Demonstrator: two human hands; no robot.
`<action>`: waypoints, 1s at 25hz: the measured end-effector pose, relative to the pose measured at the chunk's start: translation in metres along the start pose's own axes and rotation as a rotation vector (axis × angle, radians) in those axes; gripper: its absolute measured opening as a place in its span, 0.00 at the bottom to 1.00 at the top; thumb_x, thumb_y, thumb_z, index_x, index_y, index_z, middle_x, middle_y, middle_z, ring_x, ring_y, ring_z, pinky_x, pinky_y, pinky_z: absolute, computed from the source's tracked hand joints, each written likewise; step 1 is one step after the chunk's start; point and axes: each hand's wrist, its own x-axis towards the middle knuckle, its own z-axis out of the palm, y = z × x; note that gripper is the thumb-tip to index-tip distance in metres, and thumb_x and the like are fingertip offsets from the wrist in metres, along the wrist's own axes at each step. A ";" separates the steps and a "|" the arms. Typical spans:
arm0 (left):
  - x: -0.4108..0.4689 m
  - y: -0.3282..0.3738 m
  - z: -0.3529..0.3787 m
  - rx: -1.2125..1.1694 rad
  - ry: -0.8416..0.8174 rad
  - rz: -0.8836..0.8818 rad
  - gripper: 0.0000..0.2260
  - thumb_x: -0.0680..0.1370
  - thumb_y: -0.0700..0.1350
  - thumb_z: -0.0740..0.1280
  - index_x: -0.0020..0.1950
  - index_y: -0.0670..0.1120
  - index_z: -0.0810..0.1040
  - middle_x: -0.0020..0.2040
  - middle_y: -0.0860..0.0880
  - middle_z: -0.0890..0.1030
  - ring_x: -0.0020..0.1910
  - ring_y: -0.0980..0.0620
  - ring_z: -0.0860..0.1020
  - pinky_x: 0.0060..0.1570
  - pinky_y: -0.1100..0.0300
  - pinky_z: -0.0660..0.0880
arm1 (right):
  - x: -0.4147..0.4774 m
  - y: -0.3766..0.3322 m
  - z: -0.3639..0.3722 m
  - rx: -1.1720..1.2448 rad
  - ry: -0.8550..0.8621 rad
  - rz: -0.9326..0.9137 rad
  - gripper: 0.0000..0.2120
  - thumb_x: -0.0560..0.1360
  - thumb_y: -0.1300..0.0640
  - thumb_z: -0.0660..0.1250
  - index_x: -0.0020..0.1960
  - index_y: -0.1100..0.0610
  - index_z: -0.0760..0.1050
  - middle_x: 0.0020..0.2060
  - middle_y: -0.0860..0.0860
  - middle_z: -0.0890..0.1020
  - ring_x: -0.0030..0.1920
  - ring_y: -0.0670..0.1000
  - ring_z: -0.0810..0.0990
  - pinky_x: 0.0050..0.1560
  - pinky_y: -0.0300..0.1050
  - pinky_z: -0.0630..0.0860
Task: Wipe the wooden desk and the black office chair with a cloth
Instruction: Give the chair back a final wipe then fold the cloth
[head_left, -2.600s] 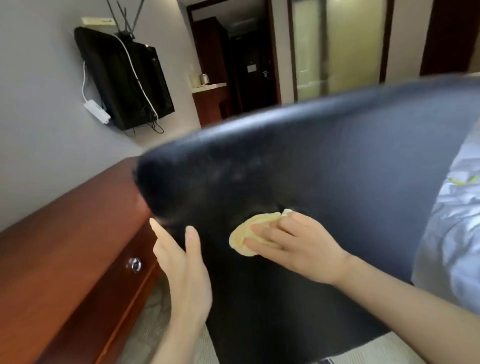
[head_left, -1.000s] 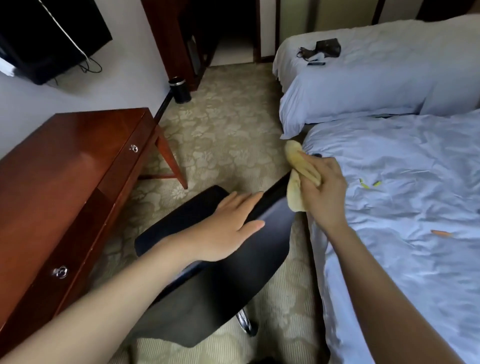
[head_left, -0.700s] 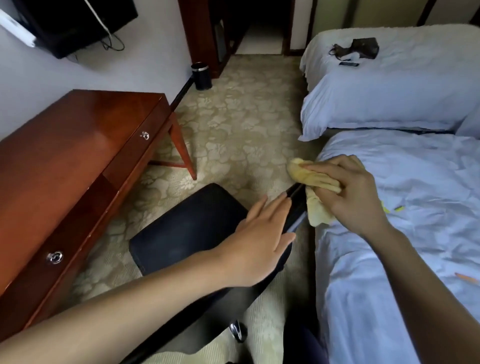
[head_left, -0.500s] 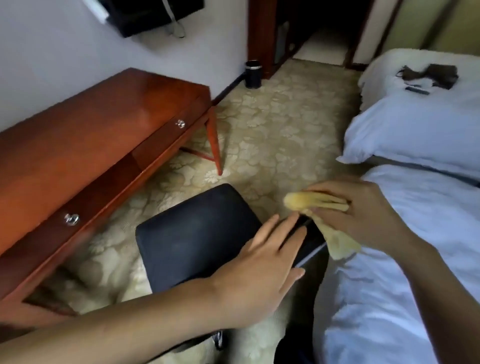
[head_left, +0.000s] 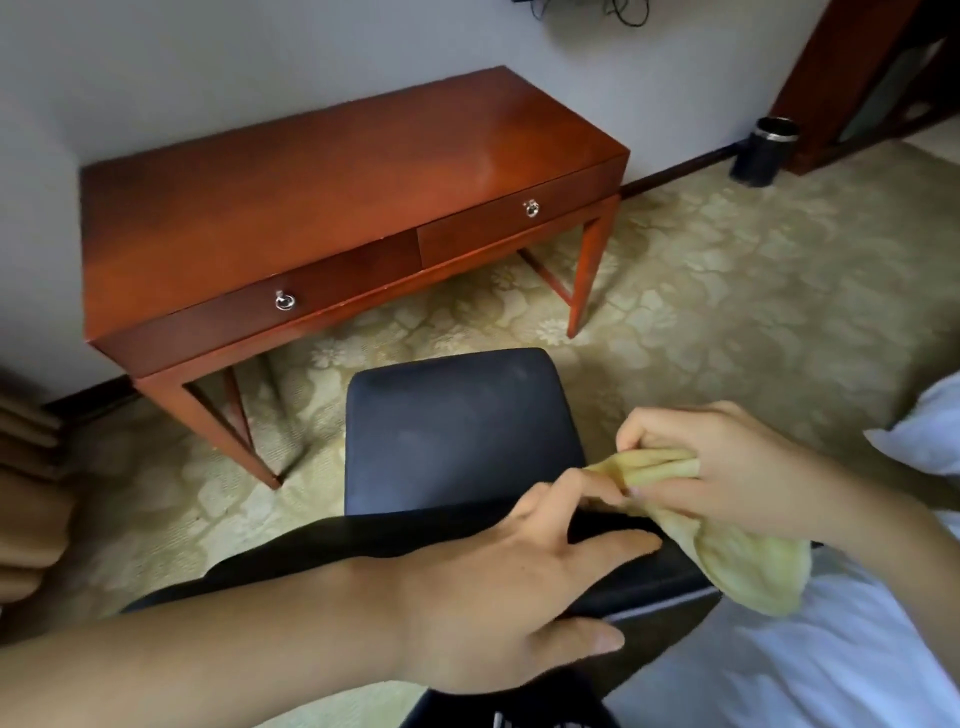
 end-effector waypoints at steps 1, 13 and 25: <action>0.005 -0.001 0.001 -0.014 -0.005 0.011 0.25 0.79 0.56 0.62 0.73 0.58 0.57 0.69 0.56 0.51 0.70 0.54 0.56 0.70 0.54 0.62 | 0.002 0.005 -0.002 -0.022 -0.025 -0.009 0.07 0.68 0.49 0.69 0.43 0.43 0.72 0.39 0.39 0.77 0.38 0.44 0.75 0.36 0.36 0.69; 0.181 0.018 -0.037 0.229 0.060 -0.171 0.27 0.75 0.57 0.69 0.70 0.55 0.63 0.61 0.54 0.58 0.50 0.58 0.60 0.44 0.66 0.58 | 0.071 0.123 -0.107 0.150 -0.006 -0.229 0.10 0.67 0.59 0.71 0.42 0.45 0.74 0.32 0.44 0.79 0.31 0.42 0.73 0.29 0.31 0.66; 0.353 -0.027 -0.067 -0.497 0.715 -0.733 0.21 0.75 0.56 0.69 0.66 0.55 0.68 0.61 0.56 0.72 0.52 0.60 0.76 0.44 0.71 0.71 | 0.098 0.229 -0.174 0.666 0.494 0.076 0.05 0.78 0.53 0.63 0.45 0.51 0.75 0.35 0.48 0.79 0.33 0.41 0.75 0.31 0.31 0.69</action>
